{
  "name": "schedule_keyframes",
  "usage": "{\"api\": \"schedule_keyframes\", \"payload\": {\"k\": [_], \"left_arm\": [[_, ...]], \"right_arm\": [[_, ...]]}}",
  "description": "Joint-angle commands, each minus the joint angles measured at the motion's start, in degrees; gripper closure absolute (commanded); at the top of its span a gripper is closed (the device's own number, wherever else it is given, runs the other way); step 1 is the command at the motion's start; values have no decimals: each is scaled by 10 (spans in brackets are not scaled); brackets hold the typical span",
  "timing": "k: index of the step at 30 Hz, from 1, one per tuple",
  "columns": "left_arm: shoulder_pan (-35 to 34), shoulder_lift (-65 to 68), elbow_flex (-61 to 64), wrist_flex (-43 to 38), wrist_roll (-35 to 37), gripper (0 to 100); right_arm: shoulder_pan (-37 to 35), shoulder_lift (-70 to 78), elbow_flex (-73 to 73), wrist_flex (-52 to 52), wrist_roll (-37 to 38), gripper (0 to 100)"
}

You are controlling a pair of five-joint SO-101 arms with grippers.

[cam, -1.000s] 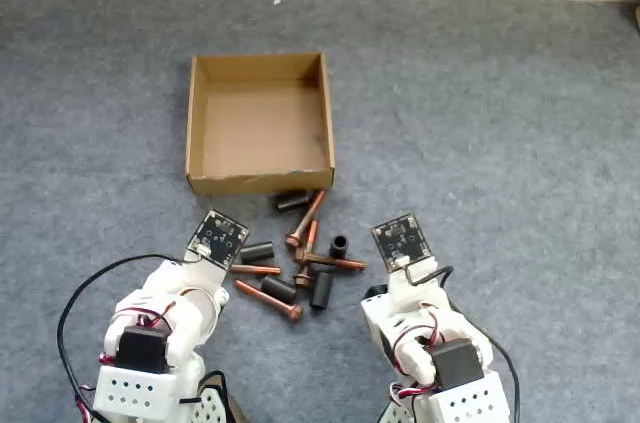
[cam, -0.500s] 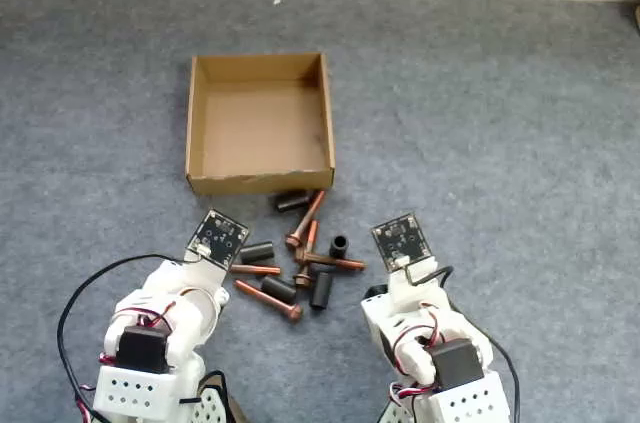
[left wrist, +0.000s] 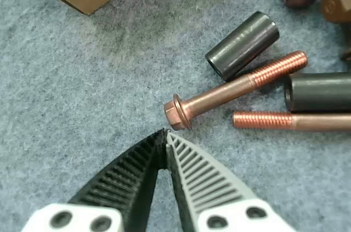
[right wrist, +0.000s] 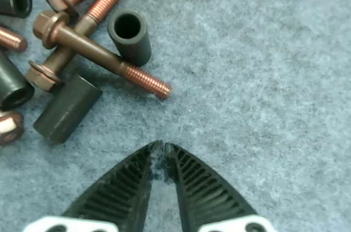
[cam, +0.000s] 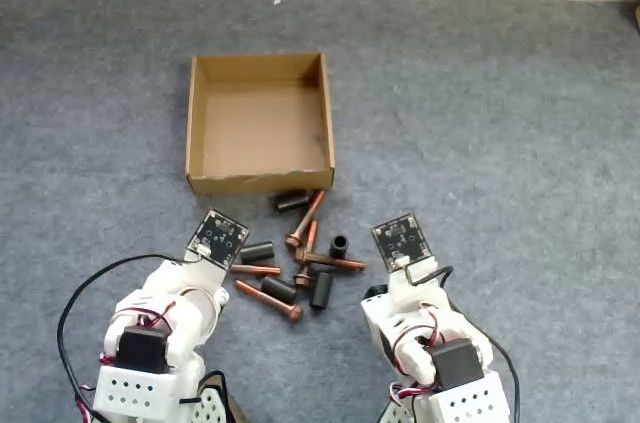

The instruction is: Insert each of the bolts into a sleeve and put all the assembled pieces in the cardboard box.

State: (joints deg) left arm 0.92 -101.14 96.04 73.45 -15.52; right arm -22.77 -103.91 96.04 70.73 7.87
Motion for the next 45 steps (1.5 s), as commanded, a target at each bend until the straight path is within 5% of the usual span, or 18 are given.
{"api": "schedule_keyframes", "payload": {"k": [1, 14, 18, 26, 31, 36, 45], "left_arm": [[3, -2, 12, 1, -3, 994], [2, -1, 12, 10, -3, 994], [-7, -2, -11, 13, -3, 993], [-187, -2, -54, -17, -2, 993], [-215, -2, -20, -82, -3, 993], [-215, -2, -10, -82, -3, 993], [-215, -2, -1, -85, -4, 993]], "right_arm": [[7, -7, 88, 4, 5, 995], [9, -7, 88, 4, 5, 995], [77, -7, 53, 0, 6, 992], [145, -7, -60, -36, 77, 922], [143, 0, -145, -59, 76, 882], [88, 55, -220, -41, 73, 882], [-44, 375, -384, -7, -121, 880]]}}
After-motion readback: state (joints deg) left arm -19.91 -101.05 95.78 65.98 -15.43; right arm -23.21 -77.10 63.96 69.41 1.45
